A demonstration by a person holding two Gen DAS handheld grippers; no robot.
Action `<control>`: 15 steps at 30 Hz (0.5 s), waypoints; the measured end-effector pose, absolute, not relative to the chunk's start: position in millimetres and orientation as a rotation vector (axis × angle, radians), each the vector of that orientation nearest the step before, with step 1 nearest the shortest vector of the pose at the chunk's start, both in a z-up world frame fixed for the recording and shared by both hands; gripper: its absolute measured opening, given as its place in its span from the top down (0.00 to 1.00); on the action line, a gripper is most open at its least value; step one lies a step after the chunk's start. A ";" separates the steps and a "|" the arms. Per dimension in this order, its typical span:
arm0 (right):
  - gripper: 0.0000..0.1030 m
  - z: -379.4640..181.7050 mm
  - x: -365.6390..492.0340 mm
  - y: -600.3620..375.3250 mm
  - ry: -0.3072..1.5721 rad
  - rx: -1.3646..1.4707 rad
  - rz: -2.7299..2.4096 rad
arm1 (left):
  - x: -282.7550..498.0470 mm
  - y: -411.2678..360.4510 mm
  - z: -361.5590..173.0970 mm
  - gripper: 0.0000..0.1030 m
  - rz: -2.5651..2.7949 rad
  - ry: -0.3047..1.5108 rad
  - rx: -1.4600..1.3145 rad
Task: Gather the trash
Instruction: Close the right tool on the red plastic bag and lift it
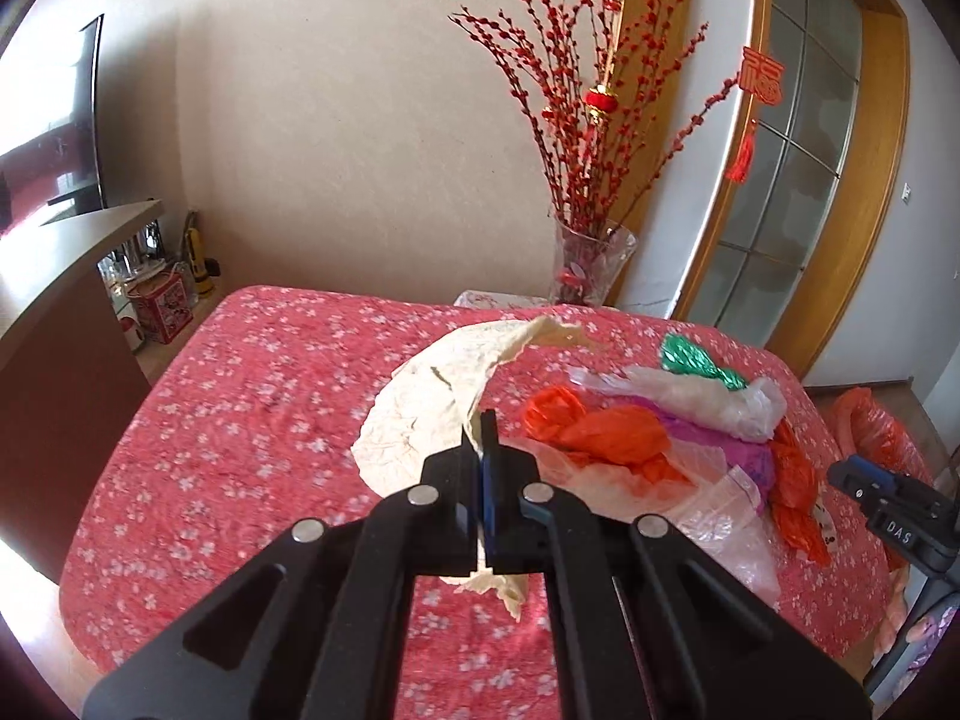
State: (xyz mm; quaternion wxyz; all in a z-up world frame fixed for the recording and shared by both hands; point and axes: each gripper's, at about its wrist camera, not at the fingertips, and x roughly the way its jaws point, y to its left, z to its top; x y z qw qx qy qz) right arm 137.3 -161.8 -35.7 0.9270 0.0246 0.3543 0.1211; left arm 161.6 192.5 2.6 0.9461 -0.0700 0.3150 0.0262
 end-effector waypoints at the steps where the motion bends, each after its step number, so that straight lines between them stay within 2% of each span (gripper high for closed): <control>1: 0.57 -37.3 139.4 -158.5 0.733 0.051 0.254 | 159.7 195.4 3.6 0.97 0.059 0.638 -0.143; 12: 0.57 -50.4 154.7 -135.7 0.771 0.008 0.273 | 158.8 205.1 6.8 0.97 0.065 0.633 -0.145; 15: 0.54 -57.9 156.5 -129.7 0.781 -0.053 0.252 | 160.5 202.6 7.3 0.97 0.057 0.633 -0.143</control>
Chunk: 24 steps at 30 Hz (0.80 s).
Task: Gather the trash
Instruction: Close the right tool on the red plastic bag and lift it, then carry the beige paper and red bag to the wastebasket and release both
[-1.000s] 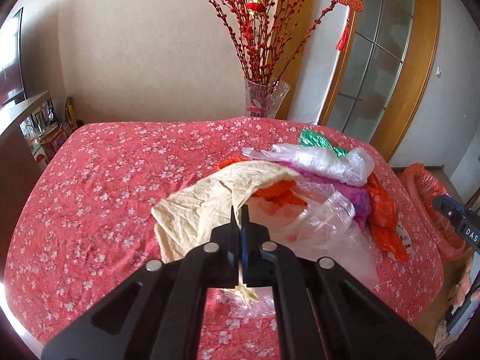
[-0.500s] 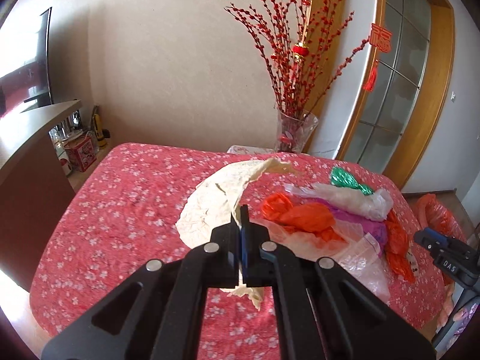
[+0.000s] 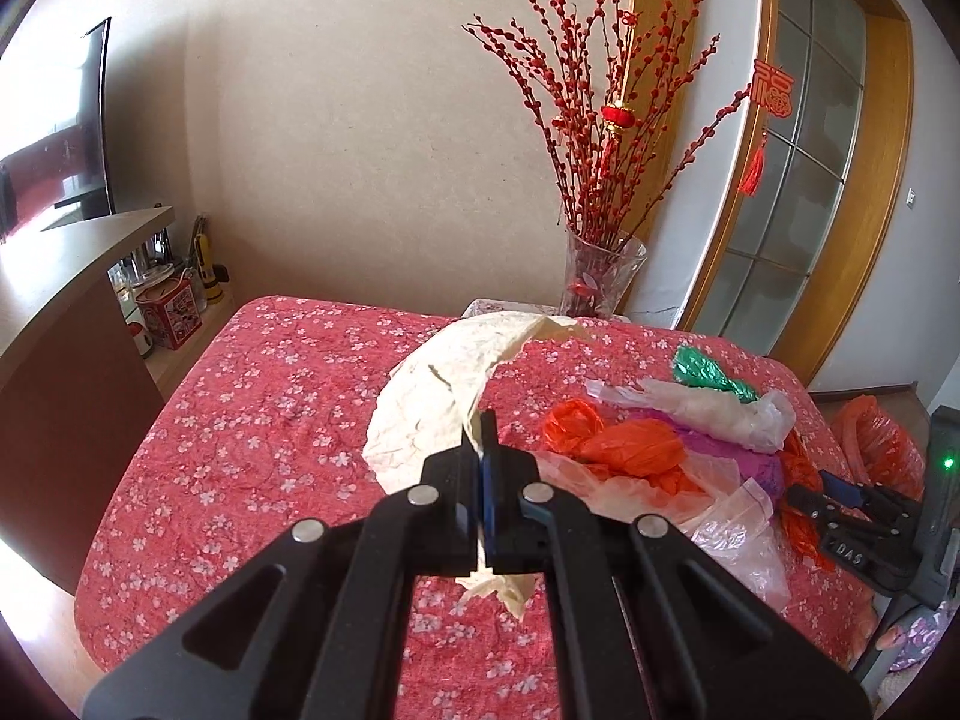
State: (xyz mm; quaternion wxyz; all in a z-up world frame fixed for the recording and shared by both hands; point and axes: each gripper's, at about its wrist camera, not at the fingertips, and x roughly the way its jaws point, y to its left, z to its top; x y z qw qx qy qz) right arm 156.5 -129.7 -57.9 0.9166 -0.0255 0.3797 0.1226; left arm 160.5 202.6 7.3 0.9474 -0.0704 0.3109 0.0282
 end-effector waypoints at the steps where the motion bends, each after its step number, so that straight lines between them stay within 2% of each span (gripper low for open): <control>1: 0.54 -61.0 157.8 -129.7 0.789 -0.058 0.248 | 160.5 202.2 7.1 0.97 0.055 0.632 -0.142; 3: 0.55 -65.4 159.9 -131.6 0.800 -0.052 0.245 | 160.6 201.3 7.9 0.97 0.050 0.630 -0.139; 4: 0.61 -66.4 160.1 -133.2 0.798 -0.046 0.248 | 160.8 200.2 8.7 0.97 0.047 0.629 -0.138; 7: 0.66 -63.0 159.2 -135.3 0.791 -0.029 0.260 | 162.3 196.3 11.7 0.97 0.037 0.626 -0.132; 19: 0.66 13.8 135.6 -161.3 0.615 0.090 0.324 | 166.9 166.6 38.3 0.97 -0.051 0.580 -0.098; 24: 0.66 25.6 128.7 -177.3 0.581 0.087 0.279 | 168.0 142.6 53.6 0.97 -0.122 0.559 -0.081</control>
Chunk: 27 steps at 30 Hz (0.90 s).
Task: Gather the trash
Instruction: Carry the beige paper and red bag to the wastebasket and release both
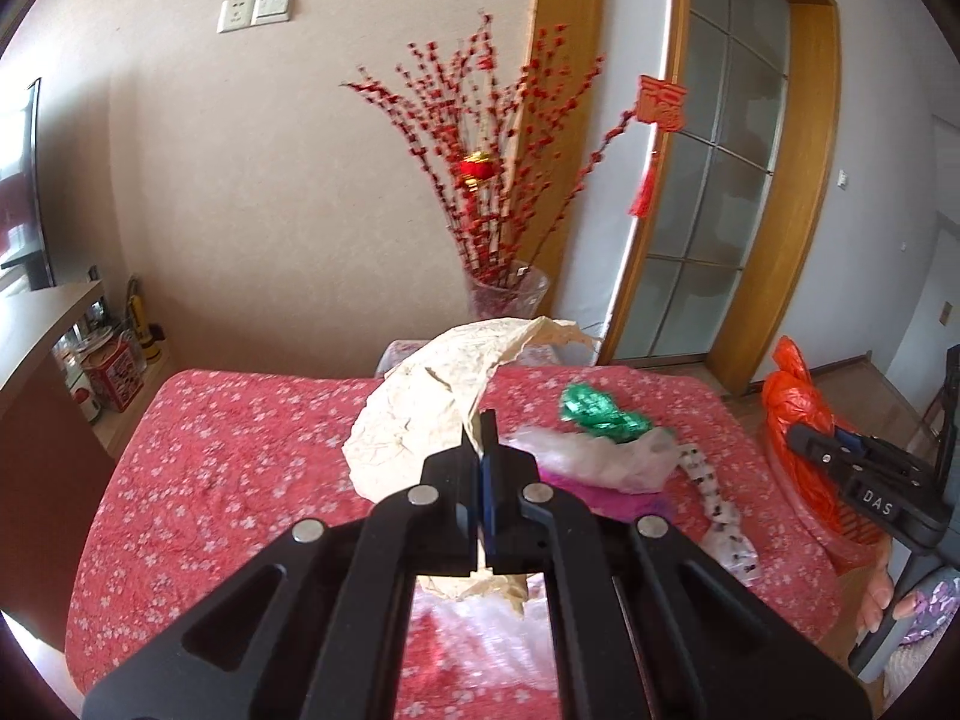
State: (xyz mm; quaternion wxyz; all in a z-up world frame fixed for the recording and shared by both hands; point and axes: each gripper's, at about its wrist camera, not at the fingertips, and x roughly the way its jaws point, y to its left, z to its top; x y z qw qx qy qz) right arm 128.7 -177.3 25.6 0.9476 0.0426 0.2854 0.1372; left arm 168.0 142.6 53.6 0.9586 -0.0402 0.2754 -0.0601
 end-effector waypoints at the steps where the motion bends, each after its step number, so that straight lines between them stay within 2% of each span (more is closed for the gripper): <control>1: 0.66 26.4 127.9 -182.4 0.580 0.089 0.266 | 168.2 136.0 56.7 0.97 -0.138 0.554 -0.076; 13: 0.66 22.2 120.0 -238.4 0.584 0.121 0.145 | 170.3 45.8 81.7 0.97 -0.340 0.532 -0.033; 27: 0.66 14.0 110.4 -318.4 0.596 0.172 -0.016 | 182.5 -65.2 79.1 0.97 -0.584 0.571 -0.027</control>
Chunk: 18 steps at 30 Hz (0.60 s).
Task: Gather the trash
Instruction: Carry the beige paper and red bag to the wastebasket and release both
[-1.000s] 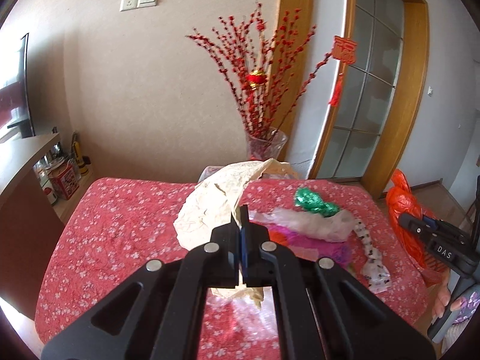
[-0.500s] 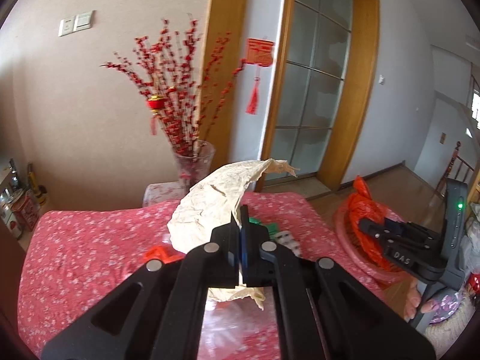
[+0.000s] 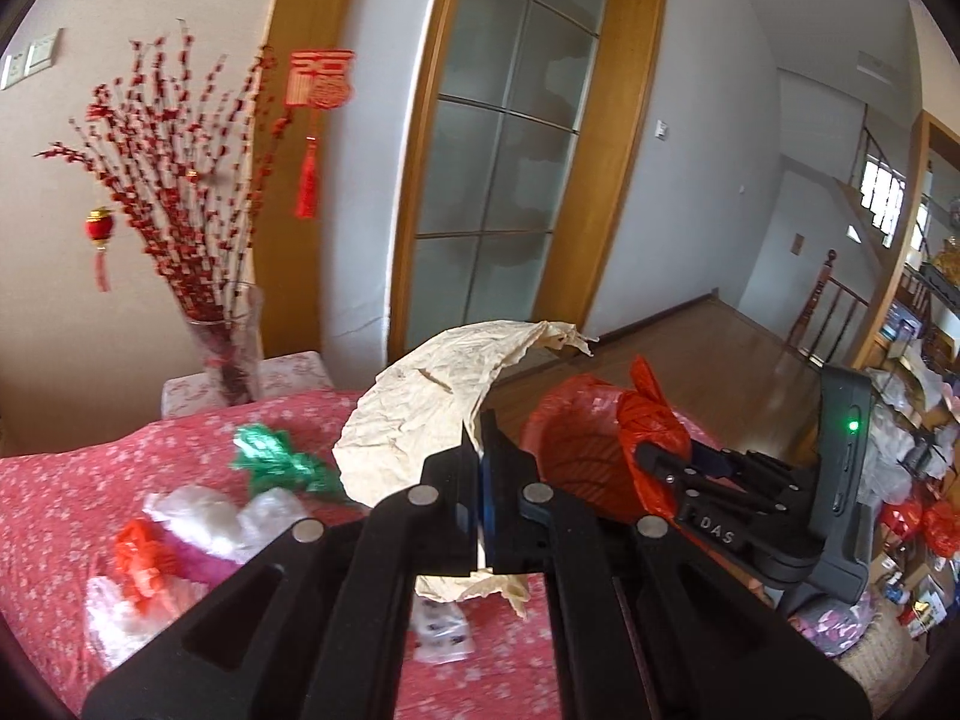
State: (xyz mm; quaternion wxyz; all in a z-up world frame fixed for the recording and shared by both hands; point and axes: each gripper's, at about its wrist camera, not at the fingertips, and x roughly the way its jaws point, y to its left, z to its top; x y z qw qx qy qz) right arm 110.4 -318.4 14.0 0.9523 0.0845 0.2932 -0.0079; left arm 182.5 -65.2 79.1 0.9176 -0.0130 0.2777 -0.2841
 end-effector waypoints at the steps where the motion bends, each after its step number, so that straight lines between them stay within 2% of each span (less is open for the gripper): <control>1: 0.66 13.4 110.2 -323.7 0.597 0.176 -0.026 | 180.9 -71.5 77.5 0.97 -0.599 0.575 -0.026; 18: 0.66 0.5 98.2 -395.3 0.612 0.234 -0.163 | 198.0 -172.1 51.5 0.97 -0.780 0.638 -0.005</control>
